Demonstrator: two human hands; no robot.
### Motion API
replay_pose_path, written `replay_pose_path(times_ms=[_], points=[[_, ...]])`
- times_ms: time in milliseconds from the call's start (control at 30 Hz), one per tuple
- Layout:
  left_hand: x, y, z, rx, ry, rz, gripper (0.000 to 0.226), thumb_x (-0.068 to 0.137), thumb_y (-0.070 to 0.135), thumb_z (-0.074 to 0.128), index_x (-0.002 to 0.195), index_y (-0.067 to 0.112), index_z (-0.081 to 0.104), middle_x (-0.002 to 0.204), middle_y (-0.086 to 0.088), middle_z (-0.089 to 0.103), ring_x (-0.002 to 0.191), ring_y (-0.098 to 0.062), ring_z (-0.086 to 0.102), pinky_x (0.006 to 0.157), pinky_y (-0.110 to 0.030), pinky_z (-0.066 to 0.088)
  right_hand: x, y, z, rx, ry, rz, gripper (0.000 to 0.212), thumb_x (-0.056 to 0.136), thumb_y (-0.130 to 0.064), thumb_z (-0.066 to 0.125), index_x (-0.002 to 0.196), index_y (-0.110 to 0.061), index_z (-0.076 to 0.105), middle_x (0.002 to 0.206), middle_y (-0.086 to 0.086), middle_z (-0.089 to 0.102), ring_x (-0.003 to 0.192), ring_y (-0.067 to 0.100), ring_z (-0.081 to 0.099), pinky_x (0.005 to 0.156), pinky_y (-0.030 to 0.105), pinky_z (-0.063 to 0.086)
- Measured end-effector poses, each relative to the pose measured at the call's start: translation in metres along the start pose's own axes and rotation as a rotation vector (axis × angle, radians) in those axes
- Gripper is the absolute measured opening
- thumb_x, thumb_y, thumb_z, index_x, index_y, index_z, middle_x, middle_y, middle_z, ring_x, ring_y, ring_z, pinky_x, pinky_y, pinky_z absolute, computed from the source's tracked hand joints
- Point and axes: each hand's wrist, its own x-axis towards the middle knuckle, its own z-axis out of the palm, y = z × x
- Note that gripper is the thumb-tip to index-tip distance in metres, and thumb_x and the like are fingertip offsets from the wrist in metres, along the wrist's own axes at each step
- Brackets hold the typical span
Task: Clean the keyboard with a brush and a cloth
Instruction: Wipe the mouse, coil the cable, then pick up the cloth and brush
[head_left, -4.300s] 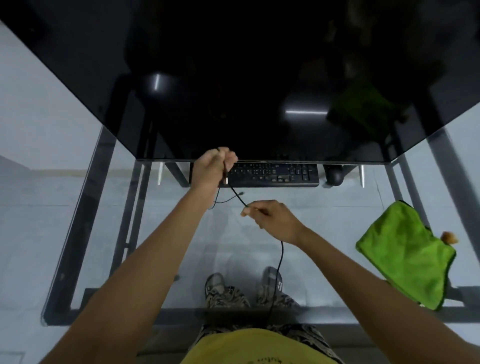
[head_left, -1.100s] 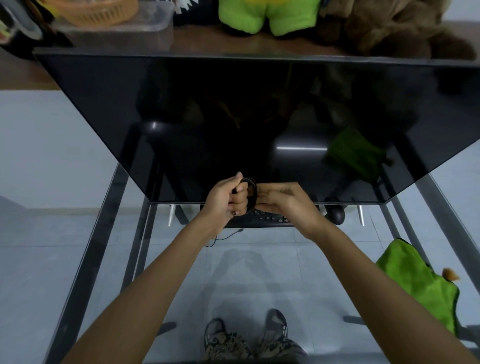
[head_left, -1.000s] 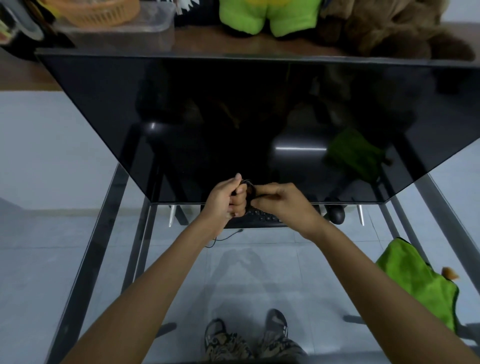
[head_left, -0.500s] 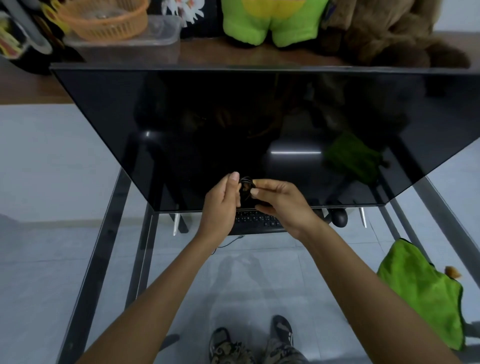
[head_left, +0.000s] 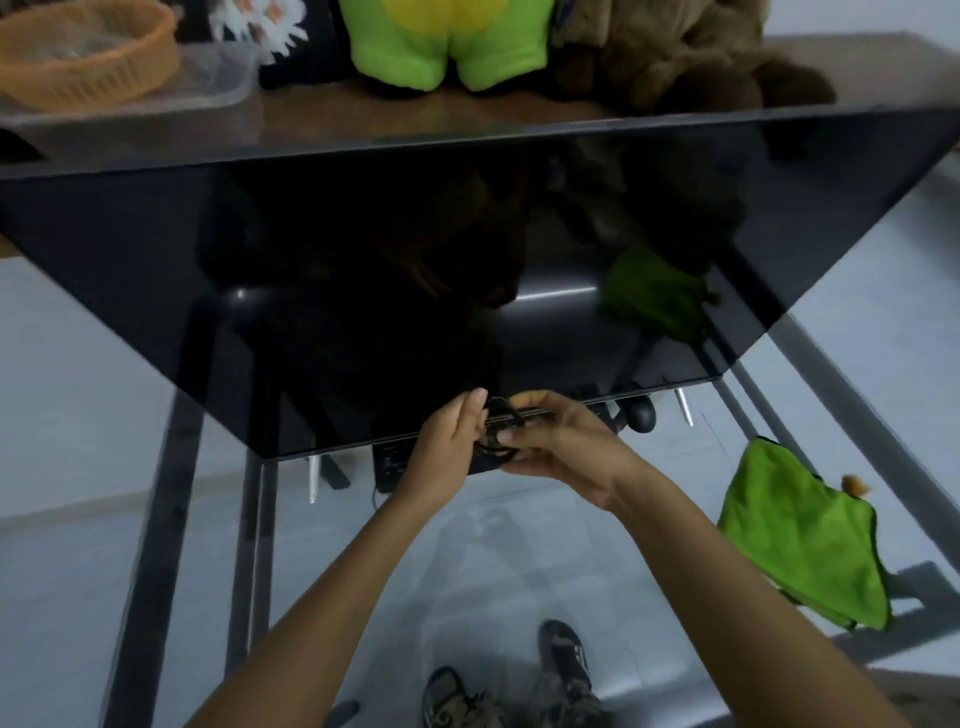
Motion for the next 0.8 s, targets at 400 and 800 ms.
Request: replay_pose_path(times_ms=[400,800], points=[[0.032,-0.041,0.182,0.148,-0.045,-0.135,0.011,0.089,0.018,0.061,0.089,0.01,0.069,0.077,-0.003,0.063,0.072,-0.016,0.06,0.063,-0.027,0.046,0.021,0.065,-0.171,-0.237,0.509,0.157,0.011,0.074,-0.006,0.078,0.076,-0.011,0.068,0.071,0.01,0.066,0.063,0.019,0.061,0.067,0.028,0.057],[0.06,-0.087,0.281,0.415,0.272,-0.441,0.018,0.084,0.026,0.071,0.092,0.01,0.066,0.098,-0.008,0.063,0.081,-0.022,0.06,0.066,-0.028,0.043,0.081,0.125,-0.24,-0.739,0.461,0.162,0.022,0.08,-0.021,0.073,0.099,-0.009,0.072,0.099,0.011,0.07,0.086,0.025,0.068,0.076,0.023,0.05]])
